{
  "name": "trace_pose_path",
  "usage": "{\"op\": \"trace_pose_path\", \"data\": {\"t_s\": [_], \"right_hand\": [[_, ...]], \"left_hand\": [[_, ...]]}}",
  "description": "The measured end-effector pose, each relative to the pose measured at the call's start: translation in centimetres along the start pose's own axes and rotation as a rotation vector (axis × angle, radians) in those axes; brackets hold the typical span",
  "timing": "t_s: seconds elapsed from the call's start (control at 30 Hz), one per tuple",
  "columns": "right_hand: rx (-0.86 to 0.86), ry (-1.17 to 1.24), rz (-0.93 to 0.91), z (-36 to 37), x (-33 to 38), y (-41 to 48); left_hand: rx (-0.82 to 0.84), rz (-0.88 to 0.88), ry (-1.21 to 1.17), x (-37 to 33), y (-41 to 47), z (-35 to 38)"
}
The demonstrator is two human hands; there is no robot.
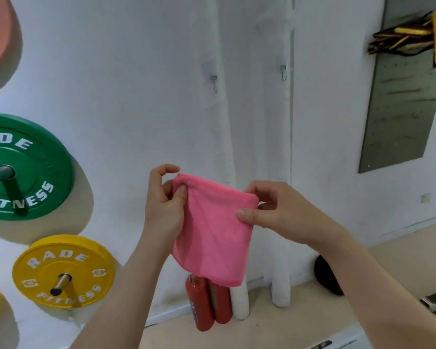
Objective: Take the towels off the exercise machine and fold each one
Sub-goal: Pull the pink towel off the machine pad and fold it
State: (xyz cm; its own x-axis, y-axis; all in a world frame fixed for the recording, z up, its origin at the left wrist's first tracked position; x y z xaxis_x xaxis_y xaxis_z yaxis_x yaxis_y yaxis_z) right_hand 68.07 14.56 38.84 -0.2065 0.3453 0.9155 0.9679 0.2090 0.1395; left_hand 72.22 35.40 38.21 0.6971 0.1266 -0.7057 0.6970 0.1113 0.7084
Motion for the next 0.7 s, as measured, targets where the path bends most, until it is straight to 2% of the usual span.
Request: {"op": "trace_pose_path", "data": {"t_s": [0.13, 0.23, 0.33, 0.43, 0.6, 0.7], "right_hand": [[-0.071, -0.039, -0.022, 0.9, 2.4, 9.4], [-0.060, -0.104, 0.009, 2.0, 4.1, 17.1], [-0.042, -0.149, 0.065, 2.1, 5.1, 23.4], [-0.008, -0.179, 0.110, 0.8, 5.6, 28.2], [0.101, -0.191, 0.195, -2.7, 6.0, 34.3], [0.174, -0.162, 0.224, -5.3, 5.3, 38.1]], "left_hand": [[0.126, -0.117, 0.115, 6.4, 8.3, -0.4], [0.270, -0.019, 0.285, 9.0, 14.1, -1.0], [0.441, 0.096, 0.076, 8.9, 19.0, -0.6], [0.578, 0.126, 0.036, 10.1, 23.1, 0.0], [0.729, -0.027, -0.051, 14.5, 29.4, 1.6], [0.752, -0.071, -0.118, 16.9, 32.3, 4.2]]}}
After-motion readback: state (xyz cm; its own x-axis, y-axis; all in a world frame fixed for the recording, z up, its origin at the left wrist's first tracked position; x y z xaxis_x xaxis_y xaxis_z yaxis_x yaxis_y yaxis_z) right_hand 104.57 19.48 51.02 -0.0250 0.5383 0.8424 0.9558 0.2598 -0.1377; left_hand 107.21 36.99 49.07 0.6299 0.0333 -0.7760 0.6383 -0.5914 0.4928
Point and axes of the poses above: each hand's wrist, its own y-axis towards the middle knuckle, its own z-axis out of the palm, x = y × z, the point moved 2 cm from there along y, towards the middle knuckle, and after that the axes turned 14 degrees about z, right-handed, at the moved point
